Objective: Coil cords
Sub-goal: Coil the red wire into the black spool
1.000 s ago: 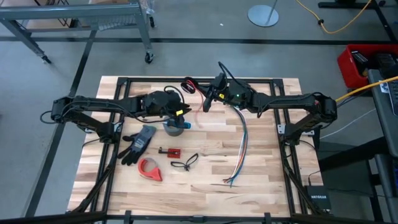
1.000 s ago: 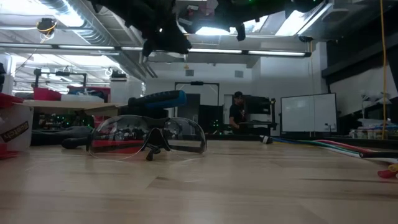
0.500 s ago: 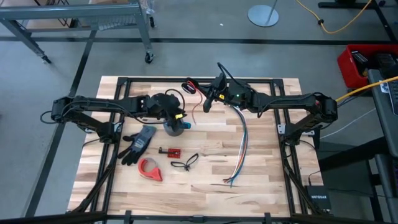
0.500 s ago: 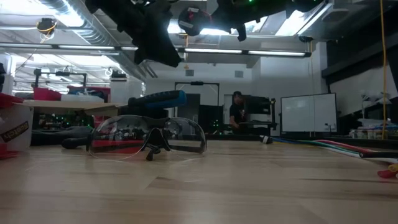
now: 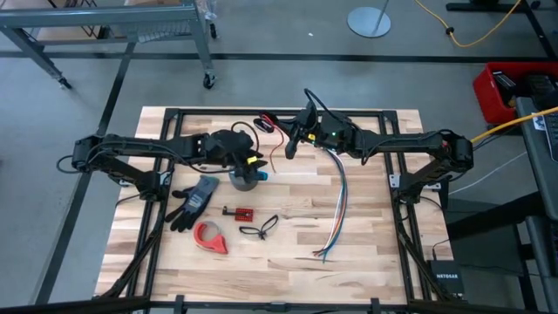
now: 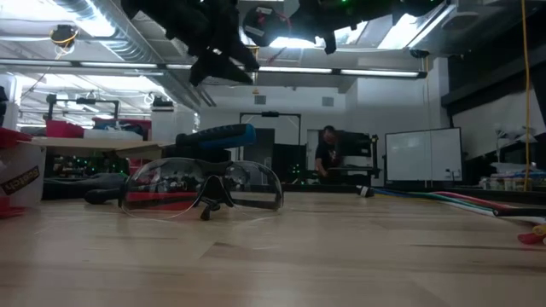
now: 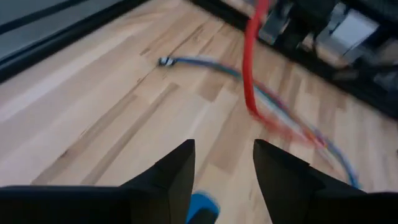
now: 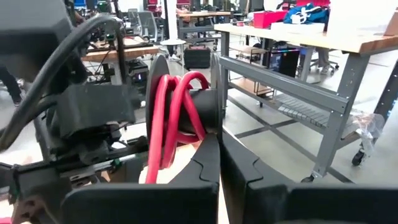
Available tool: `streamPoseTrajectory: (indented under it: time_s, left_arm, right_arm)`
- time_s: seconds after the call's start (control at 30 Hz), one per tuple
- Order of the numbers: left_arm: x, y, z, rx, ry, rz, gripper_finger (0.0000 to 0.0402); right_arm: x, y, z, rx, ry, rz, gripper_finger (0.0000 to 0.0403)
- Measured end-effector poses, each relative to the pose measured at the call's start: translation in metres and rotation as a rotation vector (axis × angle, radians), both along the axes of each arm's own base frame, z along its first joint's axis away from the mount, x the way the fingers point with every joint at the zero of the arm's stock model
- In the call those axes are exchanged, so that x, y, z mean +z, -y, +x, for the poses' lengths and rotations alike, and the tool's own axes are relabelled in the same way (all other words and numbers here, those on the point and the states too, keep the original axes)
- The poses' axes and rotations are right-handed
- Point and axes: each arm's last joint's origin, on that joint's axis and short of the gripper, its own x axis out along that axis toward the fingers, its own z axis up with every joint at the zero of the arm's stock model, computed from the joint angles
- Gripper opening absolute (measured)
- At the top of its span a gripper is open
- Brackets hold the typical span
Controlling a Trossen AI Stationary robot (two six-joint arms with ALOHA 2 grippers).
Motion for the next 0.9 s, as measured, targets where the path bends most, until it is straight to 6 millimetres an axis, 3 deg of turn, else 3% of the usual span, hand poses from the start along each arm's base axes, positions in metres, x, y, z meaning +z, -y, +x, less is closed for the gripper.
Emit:
streamPoseTrajectory:
  time_s: [0.9]
  left_arm:
    - [0.007,-0.001,0.017,-0.025,0.188,-0.03,0.0159]
  right_arm:
    - [0.006,0.0,0.0,0.008,0.06,-0.022,0.0]
